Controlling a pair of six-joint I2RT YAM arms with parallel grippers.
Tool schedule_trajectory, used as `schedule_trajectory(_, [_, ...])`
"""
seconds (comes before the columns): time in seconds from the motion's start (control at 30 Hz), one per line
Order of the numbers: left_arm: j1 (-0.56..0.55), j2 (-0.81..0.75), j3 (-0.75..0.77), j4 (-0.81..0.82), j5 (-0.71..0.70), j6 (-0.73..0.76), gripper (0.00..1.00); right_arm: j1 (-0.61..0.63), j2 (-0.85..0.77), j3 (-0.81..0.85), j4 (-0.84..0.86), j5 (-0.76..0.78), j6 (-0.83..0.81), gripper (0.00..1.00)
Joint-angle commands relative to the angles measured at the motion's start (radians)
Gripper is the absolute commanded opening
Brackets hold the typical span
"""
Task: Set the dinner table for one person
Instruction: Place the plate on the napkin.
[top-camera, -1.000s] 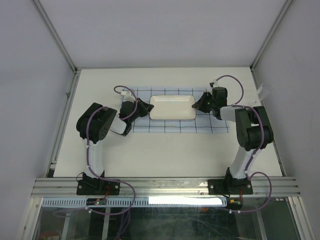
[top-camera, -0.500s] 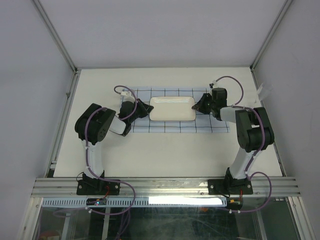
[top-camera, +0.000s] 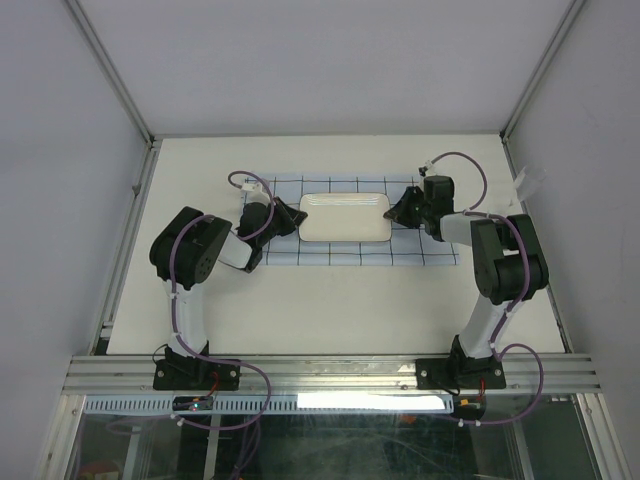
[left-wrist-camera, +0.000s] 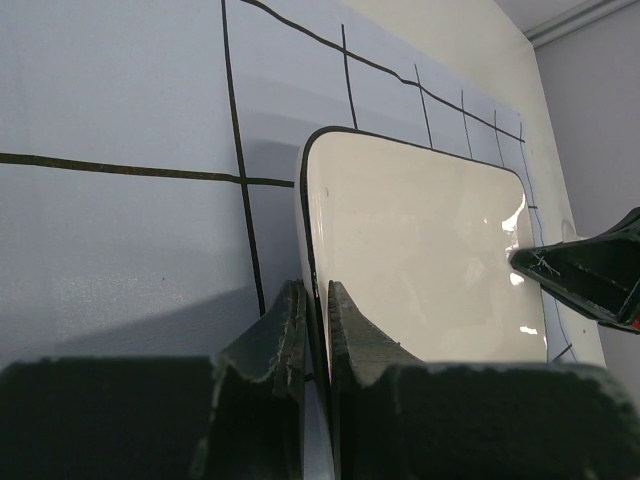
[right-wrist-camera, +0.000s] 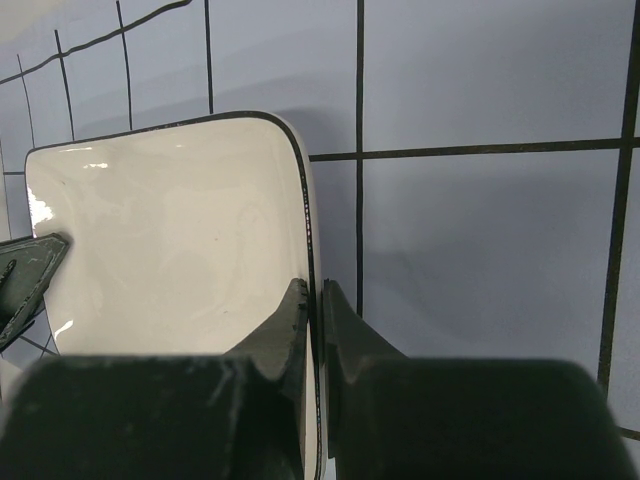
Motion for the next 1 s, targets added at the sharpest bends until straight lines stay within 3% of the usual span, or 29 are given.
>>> schedule_trajectory(0.0, [-0.041,-0.023,0.033,0.119,0.134,0.022,0.00,0.004,-0.008,0.037,0.071,0.043,-0.017,0.00])
schedule_trajectory(0.23, [-0.041,-0.025,0.041,0.108,0.130,0.034,0.00,0.005,0.009,0.048,0.067,0.040,-0.016,0.00])
schedule_trajectory(0.3, [-0.041,-0.025,0.042,0.107,0.128,0.036,0.07,0.004,0.014,0.051,0.061,0.040,-0.016,0.00])
schedule_trajectory(0.47, [-0.041,-0.018,0.043,0.106,0.125,0.043,0.08,0.004,0.018,0.053,0.054,0.040,-0.016,0.00])
schedule_trajectory(0.6, [-0.041,-0.013,0.043,0.109,0.116,0.048,0.20,0.005,0.023,0.056,0.051,0.040,-0.016,0.00])
schedule_trajectory(0.97, [-0.038,0.017,0.047,0.122,0.111,0.055,0.30,0.004,0.046,0.070,0.044,0.040,-0.016,0.00])
